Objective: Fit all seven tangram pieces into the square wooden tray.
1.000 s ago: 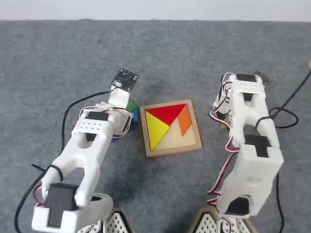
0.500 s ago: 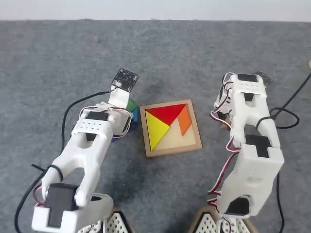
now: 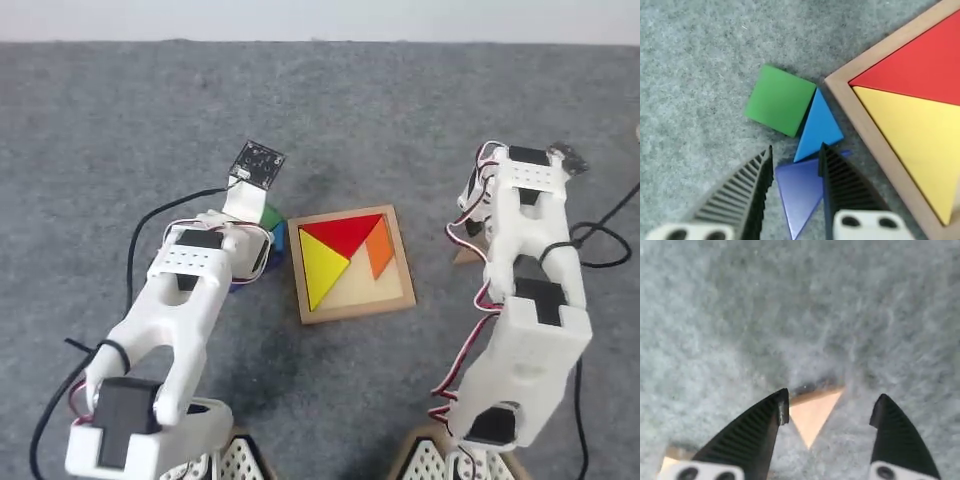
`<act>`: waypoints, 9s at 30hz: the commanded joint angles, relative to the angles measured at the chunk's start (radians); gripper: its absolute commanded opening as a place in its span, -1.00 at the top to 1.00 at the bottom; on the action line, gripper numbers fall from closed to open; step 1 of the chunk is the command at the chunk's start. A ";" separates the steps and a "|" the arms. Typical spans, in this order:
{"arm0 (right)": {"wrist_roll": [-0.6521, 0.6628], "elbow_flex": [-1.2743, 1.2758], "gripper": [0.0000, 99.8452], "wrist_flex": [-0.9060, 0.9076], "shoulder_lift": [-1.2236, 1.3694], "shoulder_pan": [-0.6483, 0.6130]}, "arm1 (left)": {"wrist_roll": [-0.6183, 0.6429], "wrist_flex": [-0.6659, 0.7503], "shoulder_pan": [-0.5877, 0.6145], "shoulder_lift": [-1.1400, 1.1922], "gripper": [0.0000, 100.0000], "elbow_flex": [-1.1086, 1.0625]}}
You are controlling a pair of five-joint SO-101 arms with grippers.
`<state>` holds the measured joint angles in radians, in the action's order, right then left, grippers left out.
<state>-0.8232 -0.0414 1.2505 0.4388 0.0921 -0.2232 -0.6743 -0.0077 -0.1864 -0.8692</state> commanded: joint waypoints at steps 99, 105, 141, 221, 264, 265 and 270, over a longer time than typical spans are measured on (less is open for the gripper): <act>0.605 -0.163 0.43 0.248 0.019 -0.156 | 0.002 0.020 0.000 -0.046 0.71 0.007; 0.609 -0.133 0.37 0.236 0.021 -0.166 | 0.002 0.020 0.000 -0.046 0.71 0.007; 0.657 -0.137 0.72 0.211 0.119 -0.194 | 0.002 0.020 0.003 -0.046 0.71 0.005; 0.686 -0.207 0.70 0.239 0.064 -0.624 | 0.002 0.018 0.008 -0.048 0.71 0.012; 0.730 -0.288 0.57 0.243 0.051 -0.507 | 0.002 0.018 0.008 -0.048 0.71 0.010; 0.730 -0.288 0.58 0.252 0.036 -0.498 | 0.002 0.018 0.008 -0.049 0.71 0.010; 0.756 -0.226 0.58 0.280 -0.163 -0.476 | 0.002 -0.048 0.009 -0.118 0.71 0.031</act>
<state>-0.0990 -0.2746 1.5129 0.4511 -0.4005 -0.2232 -0.6743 -0.0061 -0.1926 -0.8692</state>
